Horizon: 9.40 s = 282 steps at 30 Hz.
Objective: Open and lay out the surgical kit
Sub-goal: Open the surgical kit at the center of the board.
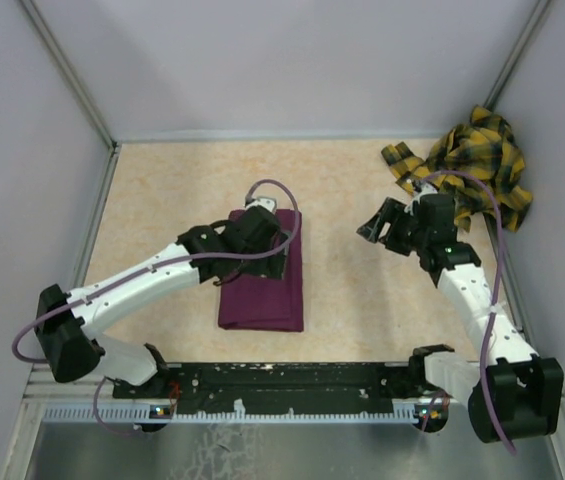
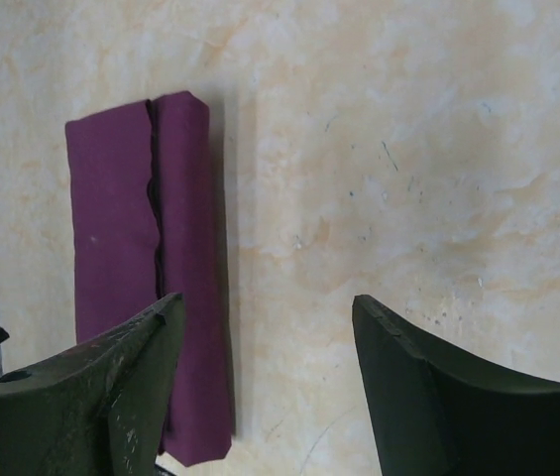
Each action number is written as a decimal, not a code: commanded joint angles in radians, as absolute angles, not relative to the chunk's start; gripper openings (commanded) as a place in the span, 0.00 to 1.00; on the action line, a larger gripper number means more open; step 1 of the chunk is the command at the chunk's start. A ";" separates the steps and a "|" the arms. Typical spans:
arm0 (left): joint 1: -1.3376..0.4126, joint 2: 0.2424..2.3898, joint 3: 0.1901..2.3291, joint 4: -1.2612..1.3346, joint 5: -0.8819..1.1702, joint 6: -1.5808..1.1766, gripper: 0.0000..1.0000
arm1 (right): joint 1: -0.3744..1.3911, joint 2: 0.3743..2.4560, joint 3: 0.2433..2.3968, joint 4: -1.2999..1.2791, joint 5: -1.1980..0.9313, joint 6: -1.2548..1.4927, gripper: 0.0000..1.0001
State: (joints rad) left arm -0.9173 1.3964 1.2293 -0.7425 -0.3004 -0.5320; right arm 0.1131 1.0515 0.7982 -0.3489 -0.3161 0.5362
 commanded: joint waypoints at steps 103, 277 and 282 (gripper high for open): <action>-1.008 1.402 1.172 -0.734 -0.282 -0.850 0.00 | 0.262 1.103 0.655 -0.231 -0.390 0.612 0.64; -0.520 1.619 1.390 -0.851 -0.405 -0.502 0.00 | 0.182 1.128 0.597 -0.180 -0.509 0.580 0.64; -0.374 1.515 1.277 -0.844 -0.380 -0.486 0.00 | 0.209 1.141 0.618 -0.184 -0.509 0.581 0.64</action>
